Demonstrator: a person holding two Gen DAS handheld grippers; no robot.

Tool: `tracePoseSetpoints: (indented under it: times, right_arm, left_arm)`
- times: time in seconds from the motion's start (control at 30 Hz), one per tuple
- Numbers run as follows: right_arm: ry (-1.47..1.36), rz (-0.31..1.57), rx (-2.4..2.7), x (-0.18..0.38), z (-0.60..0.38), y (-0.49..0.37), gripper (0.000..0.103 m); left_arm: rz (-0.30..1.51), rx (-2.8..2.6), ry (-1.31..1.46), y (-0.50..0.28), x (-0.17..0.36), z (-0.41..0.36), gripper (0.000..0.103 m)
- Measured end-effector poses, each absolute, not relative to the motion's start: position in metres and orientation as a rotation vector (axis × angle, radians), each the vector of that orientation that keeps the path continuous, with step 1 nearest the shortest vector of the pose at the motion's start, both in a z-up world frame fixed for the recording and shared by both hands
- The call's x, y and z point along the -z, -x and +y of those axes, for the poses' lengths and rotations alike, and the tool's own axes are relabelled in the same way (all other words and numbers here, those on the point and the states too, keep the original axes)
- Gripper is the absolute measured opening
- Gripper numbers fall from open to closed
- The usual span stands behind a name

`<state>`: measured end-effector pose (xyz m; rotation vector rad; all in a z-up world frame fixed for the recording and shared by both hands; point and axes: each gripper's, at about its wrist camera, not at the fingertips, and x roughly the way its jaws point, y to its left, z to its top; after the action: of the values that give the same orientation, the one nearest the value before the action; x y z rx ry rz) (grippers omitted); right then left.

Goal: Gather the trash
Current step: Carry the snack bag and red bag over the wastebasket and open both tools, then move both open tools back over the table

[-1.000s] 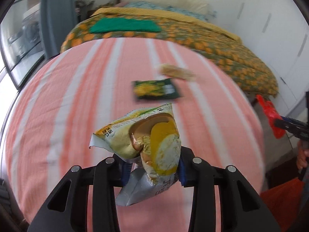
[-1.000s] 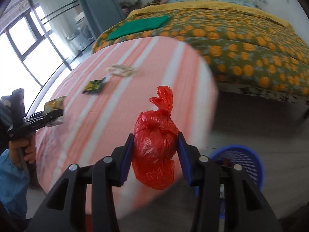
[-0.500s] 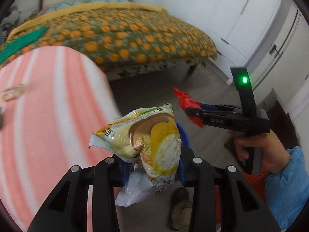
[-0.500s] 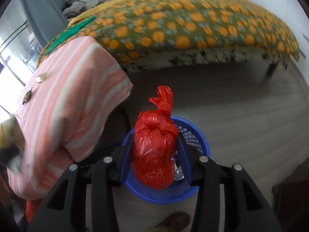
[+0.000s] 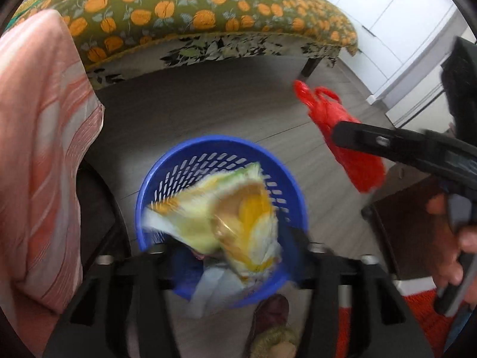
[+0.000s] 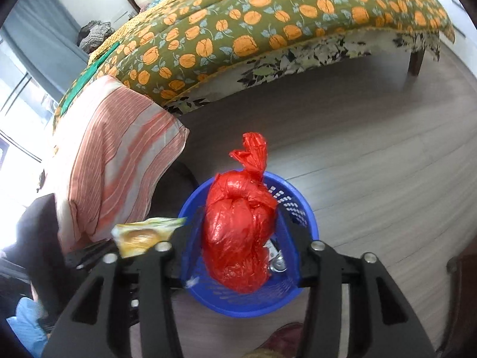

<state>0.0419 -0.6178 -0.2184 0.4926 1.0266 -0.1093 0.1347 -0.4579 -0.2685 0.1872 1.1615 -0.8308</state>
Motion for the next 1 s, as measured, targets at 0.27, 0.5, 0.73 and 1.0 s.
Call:
tracePoseSetpoints:
  times: [0.27, 0.5, 0.73, 1.0]
  right_arm:
    - [-0.472, 0.958, 0.172, 0.199, -0.623, -0.036, 0.085]
    - [-0.318, 0.874, 0.243, 0.173, -0.596, -0.032, 0.089]
    - [-0.117, 0.767, 0.200, 0.145, -0.532, -0.032, 0.089]
    - [0.022, 0.791, -0.084, 0.139, -0.383, -0.057, 0.089]
  left_arm:
    - [1.069, 0.838, -0.135, -0.121, 0.224, -0.440, 0.087]
    - [0.932, 0.877, -0.166, -0.085, 0.158, -0.388, 0.095]
    - [0.878, 0.741, -0.168, -0.087, 0.143, -0.275, 0.095]
    - [0.880, 0.487, -0.166, -0.128, 0.152, -0.127, 0.097]
